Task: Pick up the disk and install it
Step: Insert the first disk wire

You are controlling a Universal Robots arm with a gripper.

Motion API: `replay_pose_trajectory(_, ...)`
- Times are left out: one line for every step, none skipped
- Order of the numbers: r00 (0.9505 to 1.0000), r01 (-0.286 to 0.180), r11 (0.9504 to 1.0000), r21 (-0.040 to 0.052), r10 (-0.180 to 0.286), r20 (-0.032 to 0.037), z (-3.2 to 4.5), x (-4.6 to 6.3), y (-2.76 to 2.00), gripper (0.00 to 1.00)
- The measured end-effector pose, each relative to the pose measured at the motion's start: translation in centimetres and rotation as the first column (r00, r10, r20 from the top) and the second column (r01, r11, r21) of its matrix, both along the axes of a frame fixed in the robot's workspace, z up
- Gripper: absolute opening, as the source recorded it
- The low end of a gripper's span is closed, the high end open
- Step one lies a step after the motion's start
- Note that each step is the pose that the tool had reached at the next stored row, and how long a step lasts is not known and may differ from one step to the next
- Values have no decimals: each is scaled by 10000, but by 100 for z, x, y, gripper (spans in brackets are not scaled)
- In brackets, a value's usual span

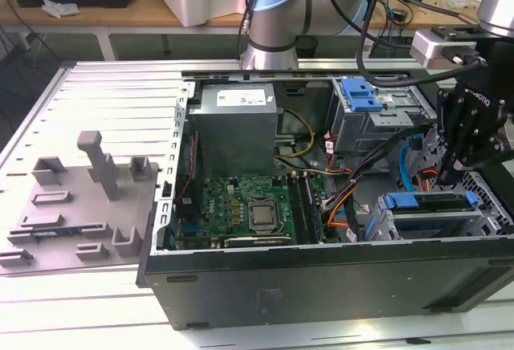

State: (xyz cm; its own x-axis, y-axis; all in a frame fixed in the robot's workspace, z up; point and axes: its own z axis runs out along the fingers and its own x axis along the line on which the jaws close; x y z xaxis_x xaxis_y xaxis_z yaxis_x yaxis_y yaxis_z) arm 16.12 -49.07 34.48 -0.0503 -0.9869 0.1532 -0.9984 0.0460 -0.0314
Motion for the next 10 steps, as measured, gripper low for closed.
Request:
replay_pose_trajectory(10000,0,10000,-1,0,-1,0,-21,-7,16)
replay_pose_trajectory(10000,-1,10000,0,1,-1,0,-32,-16,16)
replay_pose_trajectory(10000,-1,10000,0,1,-1,0,-37,-26,16)
replay_pose_trajectory(10000,-3,10000,-1,3,0,0,-37,-38,16)
replay_pose_trajectory(10000,-2,10000,-1,2,0,1,-37,-44,16)
replay_pose_trajectory(10000,-1,10000,0,1,-1,2,-38,-49,16)
replay_pose_trajectory(10000,-2,10000,0,2,-1,4,-38,-53,16)
replay_pose_trajectory(10000,-2,10000,-1,2,0,6,-38,-57,16)
replay_pose_trajectory(10000,-4,10000,0,4,0,8,-38,-63,16)
replay_pose_trajectory(10000,-8,10000,0,8,0,10,-38,-69,16)
